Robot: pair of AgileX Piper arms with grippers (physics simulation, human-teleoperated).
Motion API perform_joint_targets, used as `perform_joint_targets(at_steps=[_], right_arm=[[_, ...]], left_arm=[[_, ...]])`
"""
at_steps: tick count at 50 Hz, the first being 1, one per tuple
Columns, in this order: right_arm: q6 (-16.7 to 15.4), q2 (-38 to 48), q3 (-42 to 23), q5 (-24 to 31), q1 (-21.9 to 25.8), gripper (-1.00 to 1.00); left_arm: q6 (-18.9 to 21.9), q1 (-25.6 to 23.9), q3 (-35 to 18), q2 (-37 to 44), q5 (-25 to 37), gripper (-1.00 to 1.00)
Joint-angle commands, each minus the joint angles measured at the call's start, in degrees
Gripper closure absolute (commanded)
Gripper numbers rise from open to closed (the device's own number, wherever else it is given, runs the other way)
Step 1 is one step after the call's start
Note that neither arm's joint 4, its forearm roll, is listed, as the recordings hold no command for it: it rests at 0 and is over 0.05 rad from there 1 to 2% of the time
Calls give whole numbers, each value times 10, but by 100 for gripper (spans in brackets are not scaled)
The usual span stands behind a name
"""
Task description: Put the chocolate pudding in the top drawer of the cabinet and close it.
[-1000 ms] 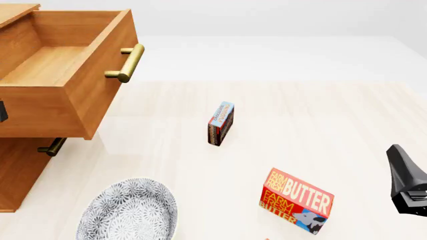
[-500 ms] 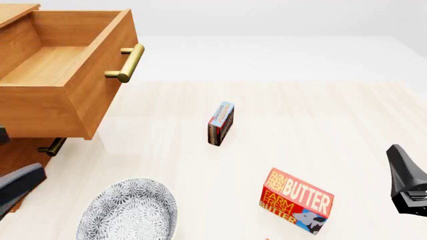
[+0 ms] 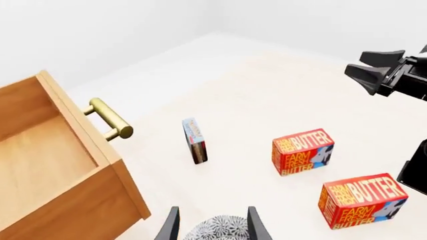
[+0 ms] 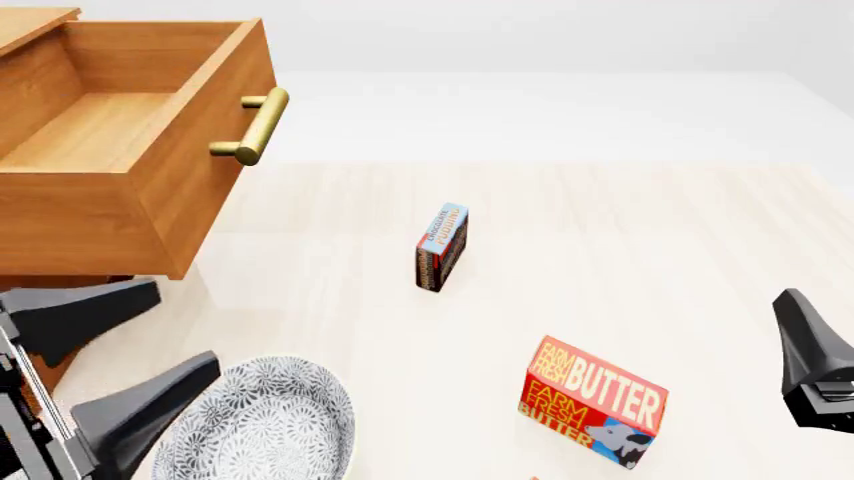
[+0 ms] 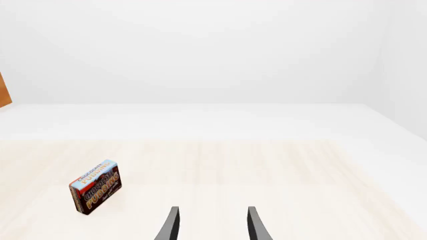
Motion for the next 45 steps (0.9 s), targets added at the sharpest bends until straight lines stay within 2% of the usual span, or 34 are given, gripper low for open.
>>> perform_joint_targets(at_steps=[1,6,8,10,13,16,21,28,45], right_arm=[[0,0,0,0,0,-100],[0,0,0,0,0,-100],[0,0,0,0,0,-100],[0,0,0,0,0,-100],[0,0,0,0,0,-100],[0,0,0,0,0,-100],[0,0,0,0,0,-100],[0,0,0,0,0,-100],[0,0,0,0,0,-100]], left_arm=[[-8,-36,27,87,-121,-100],[-11,-57,61,167,-236,-100],[-16,-68,48,192,-248,-100],[-17,-82,57,238,-298,-100],[-19,-96,53,292,-337,-100],[-23,-93,46,301,-343,-100],[-39,-113,22,365,-371,-100],[-59,-111,-4,403,-372,-100],[-104,-97,-48,451,-365,-100]])
